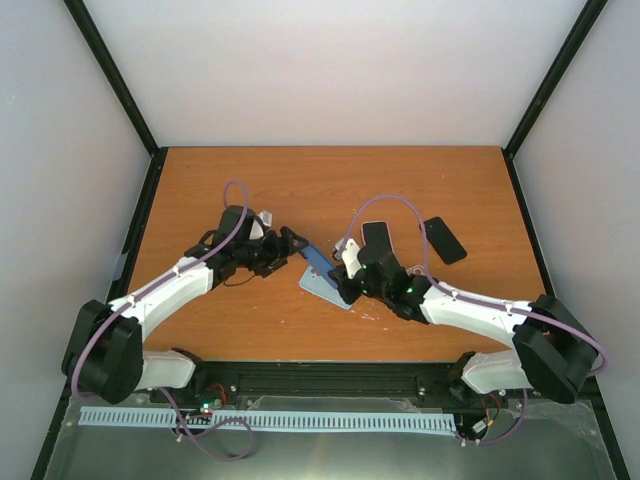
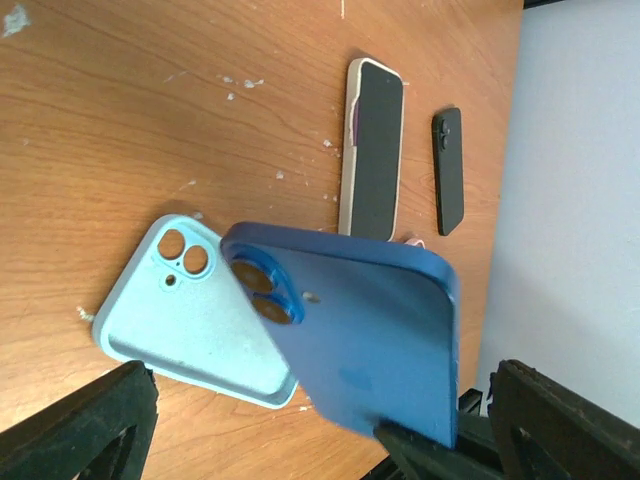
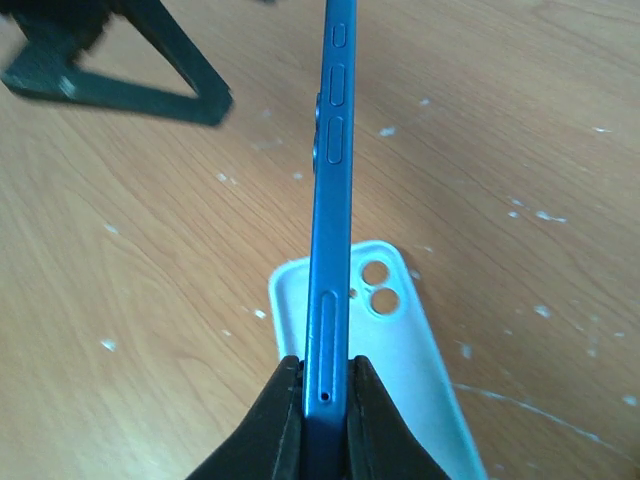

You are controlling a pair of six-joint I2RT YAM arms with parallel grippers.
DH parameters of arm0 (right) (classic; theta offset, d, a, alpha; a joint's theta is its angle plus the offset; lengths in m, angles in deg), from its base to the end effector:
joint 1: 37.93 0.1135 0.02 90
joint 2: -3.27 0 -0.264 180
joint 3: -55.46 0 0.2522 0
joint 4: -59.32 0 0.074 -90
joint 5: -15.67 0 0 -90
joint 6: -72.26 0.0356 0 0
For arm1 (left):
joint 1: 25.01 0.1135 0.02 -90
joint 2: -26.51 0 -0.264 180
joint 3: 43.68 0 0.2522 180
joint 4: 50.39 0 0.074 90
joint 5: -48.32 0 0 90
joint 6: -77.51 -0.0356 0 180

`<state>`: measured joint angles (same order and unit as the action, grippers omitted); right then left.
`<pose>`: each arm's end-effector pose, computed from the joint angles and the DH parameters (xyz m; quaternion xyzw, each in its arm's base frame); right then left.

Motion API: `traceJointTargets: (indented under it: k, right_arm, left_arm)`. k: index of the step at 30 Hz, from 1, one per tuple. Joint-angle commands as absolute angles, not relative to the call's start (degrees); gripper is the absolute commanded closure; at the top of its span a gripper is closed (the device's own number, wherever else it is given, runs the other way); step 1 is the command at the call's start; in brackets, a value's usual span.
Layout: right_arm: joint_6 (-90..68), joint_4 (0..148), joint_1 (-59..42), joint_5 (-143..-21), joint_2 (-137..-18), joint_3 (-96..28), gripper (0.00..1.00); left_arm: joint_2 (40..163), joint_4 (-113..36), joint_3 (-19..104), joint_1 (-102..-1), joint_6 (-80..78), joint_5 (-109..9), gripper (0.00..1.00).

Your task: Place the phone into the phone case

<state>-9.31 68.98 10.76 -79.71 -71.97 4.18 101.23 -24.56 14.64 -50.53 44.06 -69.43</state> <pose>0.1786 0.2083 0.2058 -0.3238 0.8190 0.2619 0.3947 0.2370 -0.1315 0.2260 -0.1439 0.8813 -0.4235 0.1526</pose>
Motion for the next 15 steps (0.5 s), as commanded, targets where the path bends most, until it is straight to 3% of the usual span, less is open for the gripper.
traceJointTargets:
  k: [1, 15]
  right_arm:
    - [-23.89, 66.16, 11.1, -73.87, -69.93, 6.38, 0.97]
    - [-34.26, 59.74, 11.47, -71.85, -70.95, 12.11, 0.96]
  left_arm:
    - [98.65, -25.68, 12.08, -50.7, 43.99, -71.1, 0.1]
    - [98.82, -28.76, 9.49, -50.68, 44.17, -74.27, 0.14]
